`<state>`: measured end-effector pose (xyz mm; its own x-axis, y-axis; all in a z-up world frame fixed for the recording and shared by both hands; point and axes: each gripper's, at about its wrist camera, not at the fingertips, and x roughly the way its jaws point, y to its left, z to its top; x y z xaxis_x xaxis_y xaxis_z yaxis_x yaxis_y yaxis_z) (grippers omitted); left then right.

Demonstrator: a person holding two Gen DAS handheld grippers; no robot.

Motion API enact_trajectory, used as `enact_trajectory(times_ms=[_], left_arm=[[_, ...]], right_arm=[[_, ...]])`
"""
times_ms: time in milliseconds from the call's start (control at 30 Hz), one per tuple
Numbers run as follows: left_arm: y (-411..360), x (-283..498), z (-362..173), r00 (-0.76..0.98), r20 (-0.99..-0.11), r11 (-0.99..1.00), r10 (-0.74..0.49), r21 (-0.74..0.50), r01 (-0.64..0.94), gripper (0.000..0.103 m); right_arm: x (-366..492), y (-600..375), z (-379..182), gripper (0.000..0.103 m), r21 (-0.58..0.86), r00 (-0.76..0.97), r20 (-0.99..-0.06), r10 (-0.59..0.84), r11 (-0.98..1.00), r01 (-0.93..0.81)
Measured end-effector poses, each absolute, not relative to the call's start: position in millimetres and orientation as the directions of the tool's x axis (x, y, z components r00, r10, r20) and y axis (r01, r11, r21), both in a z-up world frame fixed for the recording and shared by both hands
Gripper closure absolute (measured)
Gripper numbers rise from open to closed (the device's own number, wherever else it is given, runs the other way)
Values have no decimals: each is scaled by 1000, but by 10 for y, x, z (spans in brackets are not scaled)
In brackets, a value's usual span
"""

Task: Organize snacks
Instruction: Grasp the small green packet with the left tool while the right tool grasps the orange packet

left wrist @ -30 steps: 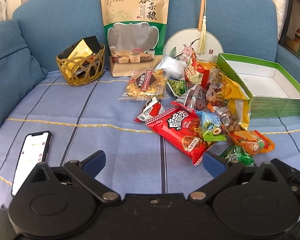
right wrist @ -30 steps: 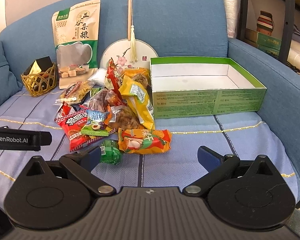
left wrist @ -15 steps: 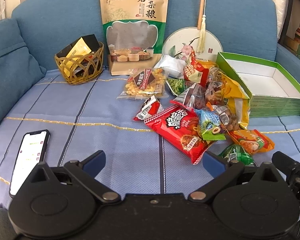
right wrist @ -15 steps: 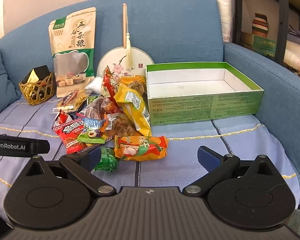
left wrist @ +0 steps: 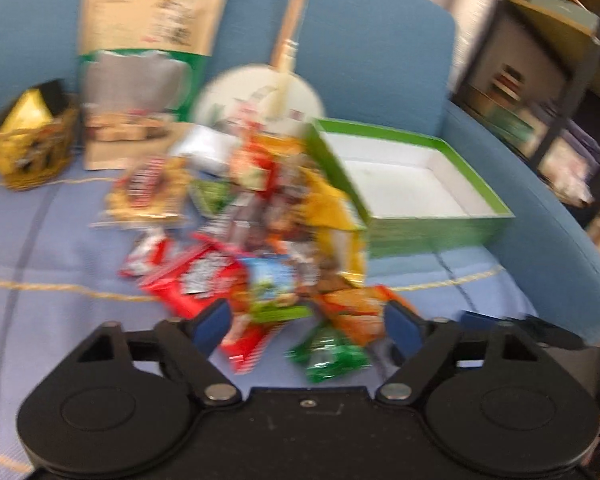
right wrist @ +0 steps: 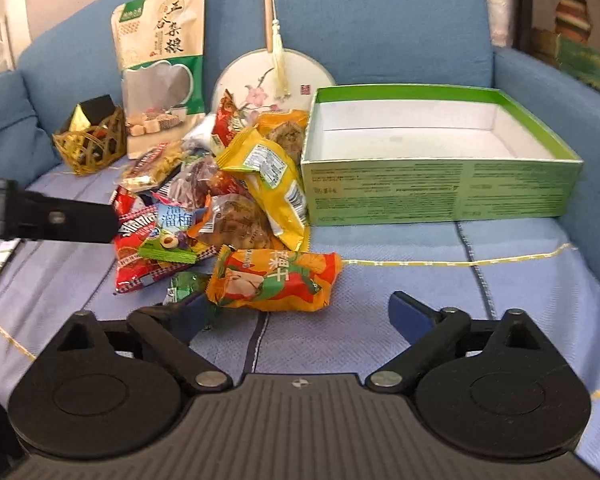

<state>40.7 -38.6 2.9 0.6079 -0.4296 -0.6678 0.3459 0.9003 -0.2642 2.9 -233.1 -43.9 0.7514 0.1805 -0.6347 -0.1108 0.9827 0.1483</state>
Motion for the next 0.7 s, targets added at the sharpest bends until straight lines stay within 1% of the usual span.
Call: enact_trajectory(times_ms=[33,100,133,267,300,333,367,433,500,600,700], left_arm=[[-470,451,21,586,-671,887,-453,-273,373,33],[-626,546,-18,542,-683,862,-490,-286,419,38],[-707,596,-46,519,-691,850,-503,-288,440,43],[-874,773,-214,437,-739,832,-513,-303,465,43],[-859,782,-229,423,-753,837,-505,-308,452,52],[-792,784,-224,414,-751,837,-514,-333,434,56],[-685,756,-205,418,-728,825,-543,-372,424,56],[-488,670,-179,426,-708,817,-563,-400,416,56],[-358,610,-206,449,-726,847,-521,-375,376,56],[-166,472,-252,474,-746,880,-468,-346,324,56],[-47,354,-260,483,-754,894,-445,-338,295,56]], right_arm=[[56,-2345,-461,0,155,749,-632,197,980,-127],[122,-2339,-509,0,139,747,-631,208,978,-155],[152,-2322,-526,0,122,743,-636,208,978,-168],[144,-2300,-561,0,103,729,-644,230,971,-216],[97,-2320,-558,0,108,731,-639,239,969,-222],[47,-2342,-551,0,110,736,-632,242,968,-224],[-4,-2368,-543,0,105,742,-626,241,968,-227],[-36,-2386,-520,0,66,748,-618,242,964,-258],[35,-2353,-504,0,3,748,-613,255,947,-320],[261,-2263,-558,0,-92,713,-636,295,889,-449],[512,-2188,-670,0,-167,689,-663,292,840,-517]])
